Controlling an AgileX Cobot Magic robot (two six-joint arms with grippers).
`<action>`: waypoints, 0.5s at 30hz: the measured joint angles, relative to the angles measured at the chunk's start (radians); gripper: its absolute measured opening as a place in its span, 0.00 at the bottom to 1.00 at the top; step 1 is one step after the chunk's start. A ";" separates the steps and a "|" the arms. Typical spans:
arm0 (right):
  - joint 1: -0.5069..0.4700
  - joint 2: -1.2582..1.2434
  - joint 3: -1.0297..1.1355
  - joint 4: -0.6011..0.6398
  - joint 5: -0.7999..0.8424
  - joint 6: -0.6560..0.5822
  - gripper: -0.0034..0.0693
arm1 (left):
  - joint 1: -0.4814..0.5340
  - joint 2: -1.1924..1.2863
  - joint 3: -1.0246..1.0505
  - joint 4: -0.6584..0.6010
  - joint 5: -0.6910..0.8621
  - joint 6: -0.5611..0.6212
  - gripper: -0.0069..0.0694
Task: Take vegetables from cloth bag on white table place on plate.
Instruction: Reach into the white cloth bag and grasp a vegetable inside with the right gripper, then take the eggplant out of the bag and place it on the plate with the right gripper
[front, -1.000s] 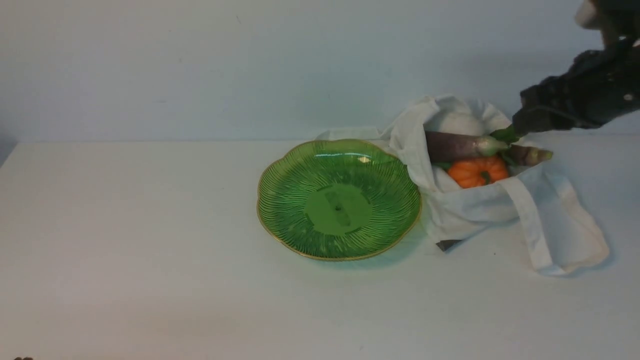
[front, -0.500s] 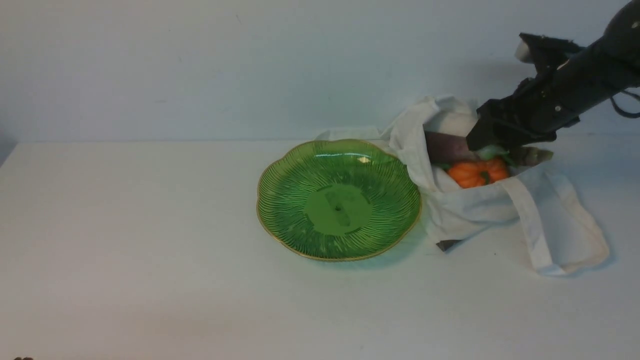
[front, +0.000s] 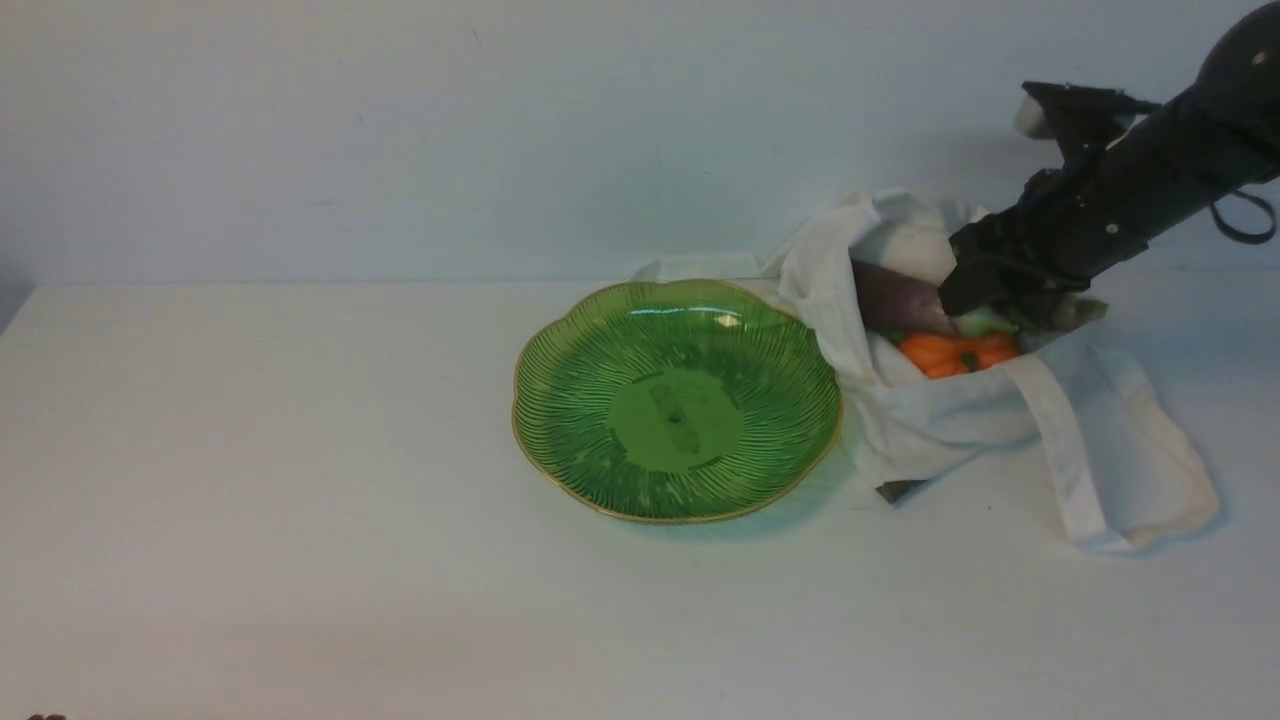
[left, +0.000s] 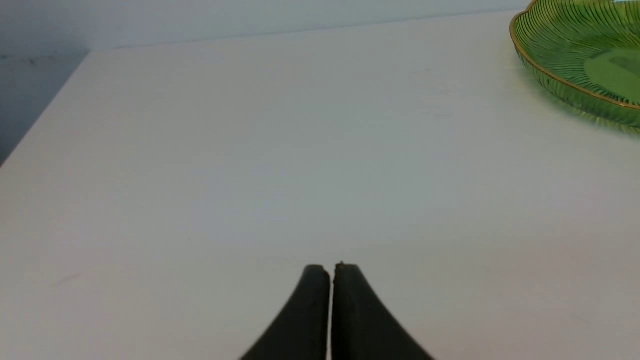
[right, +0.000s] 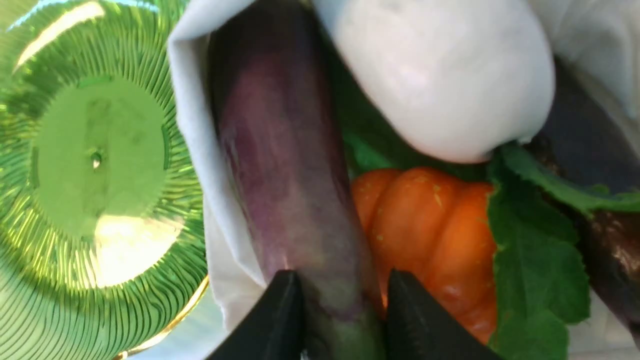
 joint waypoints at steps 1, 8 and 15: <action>0.000 0.000 0.000 0.000 0.000 0.000 0.32 | 0.000 0.000 0.000 0.000 0.000 0.000 0.08; 0.000 -0.019 0.000 -0.012 0.012 -0.004 0.32 | 0.000 0.000 0.000 0.000 0.000 0.000 0.08; 0.000 -0.123 0.000 -0.091 0.043 0.033 0.32 | 0.000 0.000 0.000 0.000 0.000 0.000 0.08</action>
